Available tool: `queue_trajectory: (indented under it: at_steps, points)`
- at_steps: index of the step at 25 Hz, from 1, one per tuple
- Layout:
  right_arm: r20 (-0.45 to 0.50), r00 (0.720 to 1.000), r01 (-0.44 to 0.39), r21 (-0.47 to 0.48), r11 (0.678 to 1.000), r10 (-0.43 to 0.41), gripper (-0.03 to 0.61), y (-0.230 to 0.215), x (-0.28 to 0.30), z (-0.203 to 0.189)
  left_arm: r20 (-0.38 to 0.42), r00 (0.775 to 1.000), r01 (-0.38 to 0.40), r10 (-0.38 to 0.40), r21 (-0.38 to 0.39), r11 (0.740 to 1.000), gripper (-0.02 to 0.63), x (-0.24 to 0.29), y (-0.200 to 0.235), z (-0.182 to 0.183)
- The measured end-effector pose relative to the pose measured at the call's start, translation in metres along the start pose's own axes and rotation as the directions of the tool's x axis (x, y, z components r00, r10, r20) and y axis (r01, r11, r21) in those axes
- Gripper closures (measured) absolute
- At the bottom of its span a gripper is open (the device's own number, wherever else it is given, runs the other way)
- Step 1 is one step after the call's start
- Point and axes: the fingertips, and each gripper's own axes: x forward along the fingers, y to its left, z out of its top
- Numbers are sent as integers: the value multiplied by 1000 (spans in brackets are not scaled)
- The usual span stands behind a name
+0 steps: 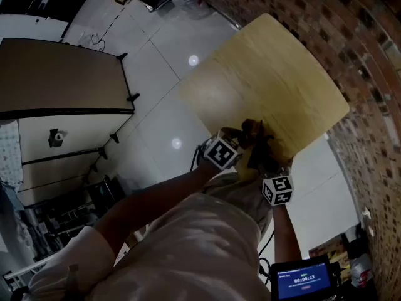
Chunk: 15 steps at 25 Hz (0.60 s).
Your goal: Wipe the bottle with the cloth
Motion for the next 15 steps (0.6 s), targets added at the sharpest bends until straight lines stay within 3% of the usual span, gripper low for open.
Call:
queue_trajectory:
  at_steps: [2,4,11,15]
  points:
    - [67,997,-38,28,999,36,514,17,9,20,3,1000,8,-8,18,1000,449,1,0,0]
    - [74,997,-34,55,998,30,514,22,22,29,10,1000,20,-20,13,1000,451,1,0,-2]
    - [-17,997,76,180,981,-74,514,-14,48,3,47,998,50,-48,-29,998,449,0,0,-3]
    - [-132,985,135,171,976,-113,515,-39,71,-20,55,997,52,-50,-34,998,448,2,0,0]
